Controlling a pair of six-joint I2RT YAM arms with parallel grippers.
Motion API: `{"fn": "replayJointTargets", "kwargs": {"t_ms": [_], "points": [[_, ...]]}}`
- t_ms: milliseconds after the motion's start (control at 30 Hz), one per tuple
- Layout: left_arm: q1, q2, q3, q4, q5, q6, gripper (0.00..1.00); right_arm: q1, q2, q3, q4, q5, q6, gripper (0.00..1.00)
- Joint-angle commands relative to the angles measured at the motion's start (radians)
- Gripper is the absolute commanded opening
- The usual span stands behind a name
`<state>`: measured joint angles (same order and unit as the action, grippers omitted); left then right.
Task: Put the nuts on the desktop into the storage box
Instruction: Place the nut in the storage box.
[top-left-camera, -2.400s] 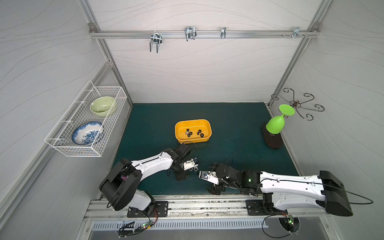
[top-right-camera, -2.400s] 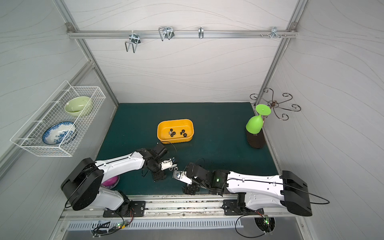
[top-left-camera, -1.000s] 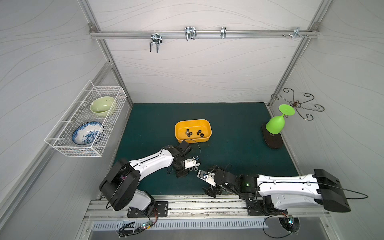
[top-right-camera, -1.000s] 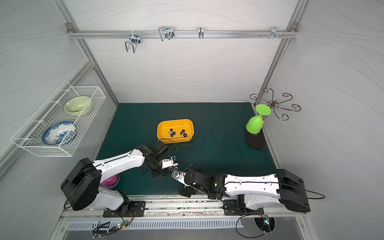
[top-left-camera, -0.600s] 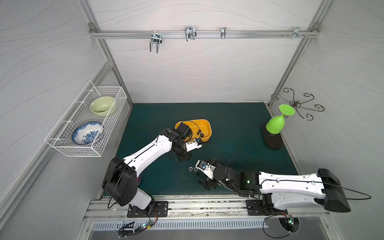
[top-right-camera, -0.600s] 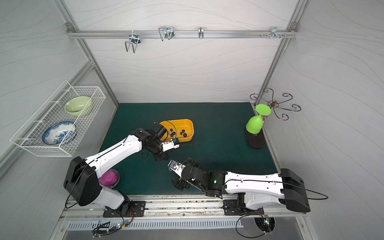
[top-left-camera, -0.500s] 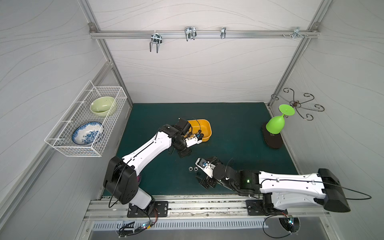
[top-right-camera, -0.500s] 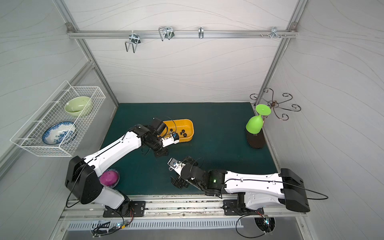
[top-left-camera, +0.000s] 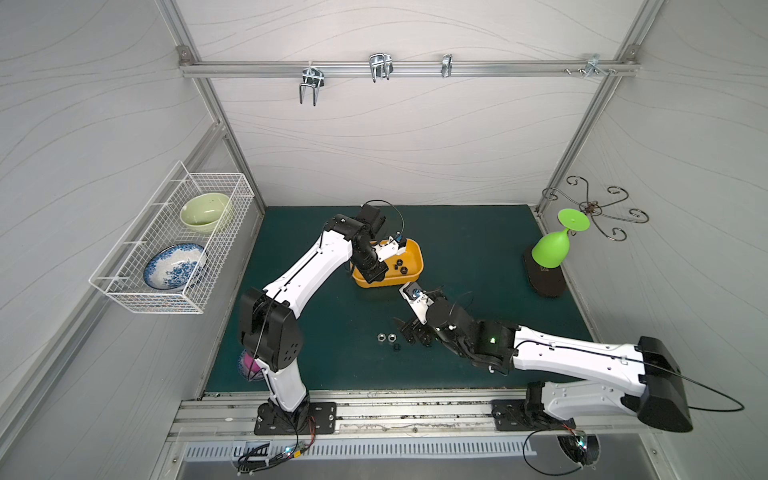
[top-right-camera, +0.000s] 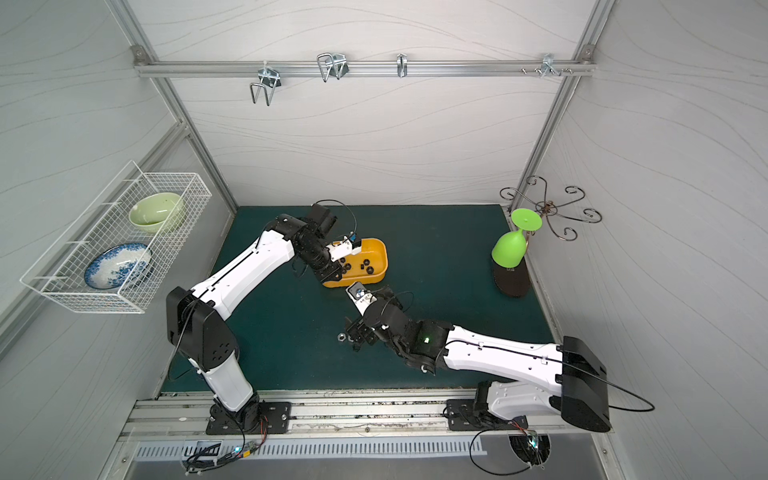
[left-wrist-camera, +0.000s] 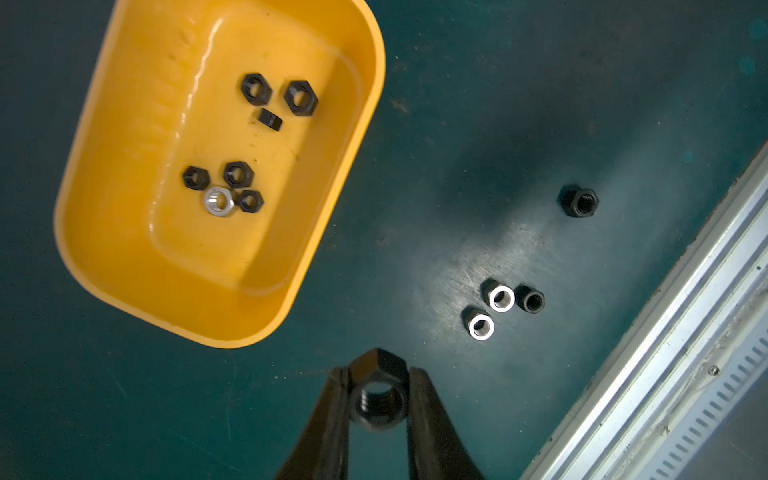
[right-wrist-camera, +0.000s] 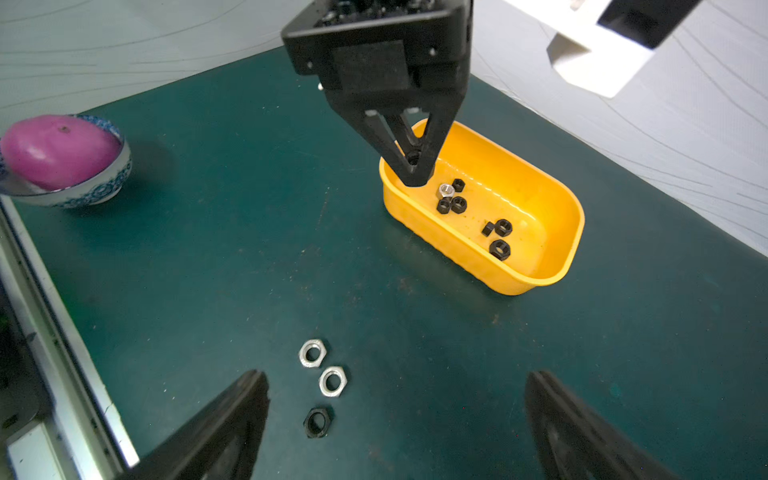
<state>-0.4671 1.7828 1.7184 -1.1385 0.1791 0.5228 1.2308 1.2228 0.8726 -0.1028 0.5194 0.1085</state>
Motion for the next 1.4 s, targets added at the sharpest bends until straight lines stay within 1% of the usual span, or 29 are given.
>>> {"fn": "replayJointTargets", "kwargs": {"t_ms": [0, 100, 133, 233, 367, 500, 600, 700, 833, 1033, 1233, 1367], "points": [[0.027, 0.042, 0.079, 0.005, -0.011, -0.021, 0.13, -0.037, 0.024, 0.038, 0.050, 0.022, 0.005, 0.99], [0.050, 0.082, 0.118, 0.029, -0.021, -0.033, 0.13, -0.069, 0.050, 0.062, 0.060, 0.012, -0.001, 0.99], [0.059, 0.094, 0.119, 0.038, -0.022, -0.038, 0.13, -0.080, 0.058, 0.071, 0.060, 0.001, -0.005, 0.99], [0.087, 0.138, 0.185, 0.052, -0.027, -0.062, 0.13, -0.108, 0.082, 0.091, 0.072, -0.045, -0.018, 0.99], [0.108, 0.200, 0.234, 0.044, -0.029, -0.072, 0.12, -0.117, 0.125, 0.123, 0.089, -0.056, -0.042, 0.99], [0.123, 0.239, 0.247, 0.069, -0.044, -0.093, 0.12, -0.126, 0.181, 0.163, 0.103, -0.061, -0.049, 0.99], [0.133, 0.266, 0.263, 0.082, -0.044, -0.117, 0.12, -0.132, 0.211, 0.184, 0.106, -0.064, -0.016, 0.99], [0.143, 0.291, 0.277, 0.091, -0.050, -0.137, 0.12, -0.146, 0.228, 0.196, 0.114, -0.108, 0.039, 0.99], [0.155, 0.328, 0.297, 0.104, -0.061, -0.149, 0.12, -0.155, 0.252, 0.216, 0.112, -0.106, 0.087, 0.99], [0.160, 0.393, 0.337, 0.110, -0.068, -0.158, 0.11, -0.163, 0.279, 0.235, 0.114, -0.103, 0.108, 0.99], [0.164, 0.442, 0.339, 0.157, -0.114, -0.179, 0.12, -0.167, 0.280, 0.238, 0.106, -0.121, 0.104, 0.99], [0.171, 0.468, 0.339, 0.177, -0.122, -0.185, 0.12, -0.175, 0.268, 0.226, 0.100, -0.127, 0.103, 0.99]]}}
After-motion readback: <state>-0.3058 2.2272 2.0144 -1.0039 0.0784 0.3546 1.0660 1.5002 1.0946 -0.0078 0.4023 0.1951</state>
